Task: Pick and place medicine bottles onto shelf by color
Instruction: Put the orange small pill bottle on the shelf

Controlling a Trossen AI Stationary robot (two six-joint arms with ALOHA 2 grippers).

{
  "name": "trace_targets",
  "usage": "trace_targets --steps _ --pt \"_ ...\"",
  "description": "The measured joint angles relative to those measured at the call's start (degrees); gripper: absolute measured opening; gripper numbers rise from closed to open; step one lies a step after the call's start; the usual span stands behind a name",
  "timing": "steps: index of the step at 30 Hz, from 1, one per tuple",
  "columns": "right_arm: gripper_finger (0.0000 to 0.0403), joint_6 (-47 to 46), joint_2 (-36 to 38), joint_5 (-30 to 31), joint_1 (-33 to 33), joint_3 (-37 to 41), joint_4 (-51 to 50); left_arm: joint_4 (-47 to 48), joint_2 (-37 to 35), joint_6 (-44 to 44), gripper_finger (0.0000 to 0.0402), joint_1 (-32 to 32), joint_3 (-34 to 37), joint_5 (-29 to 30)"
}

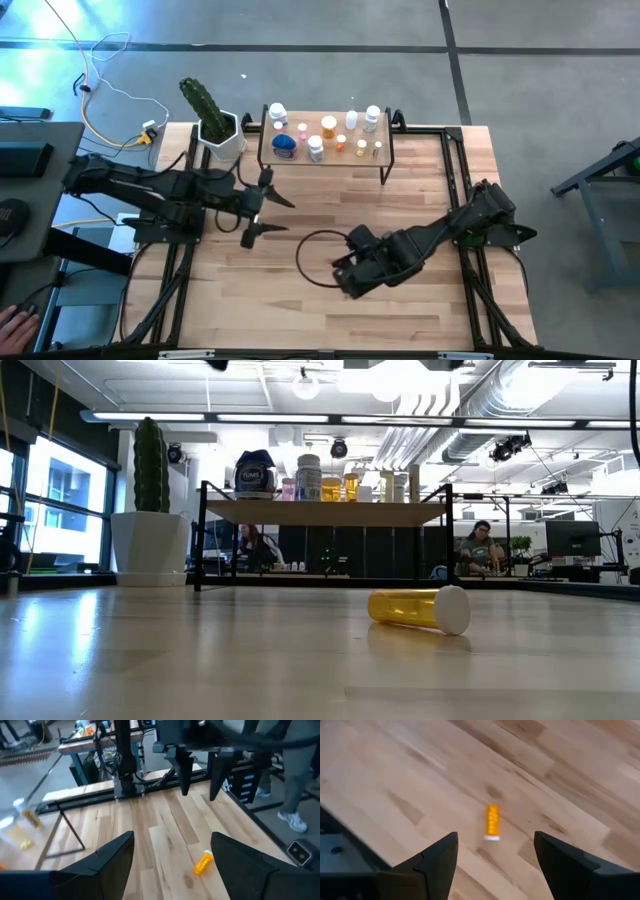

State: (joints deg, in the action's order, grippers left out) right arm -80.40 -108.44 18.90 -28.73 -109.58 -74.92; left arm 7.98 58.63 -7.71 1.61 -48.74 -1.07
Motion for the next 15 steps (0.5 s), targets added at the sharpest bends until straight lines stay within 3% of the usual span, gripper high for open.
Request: trace_targets --steps 5,11,15 --pt "0.0252 -8.8 0.0 -0.1 -1.5 0.0 -6.4 2.3 5.8 -4.5 0.0252 0.0 -4.2 -0.2" --pt "0.0252 -15.2 0.0 -4.7 -2.6 0.0 -11.8 2.8 11.6 -8.5 0.0252 0.0 -4.4 -0.5" --pt "0.0252 -17.2 0.0 -5.5 -2.8 0.0 -12.9 2.4 15.2 -9.0 0.0252 0.1 -4.4 -3.9"
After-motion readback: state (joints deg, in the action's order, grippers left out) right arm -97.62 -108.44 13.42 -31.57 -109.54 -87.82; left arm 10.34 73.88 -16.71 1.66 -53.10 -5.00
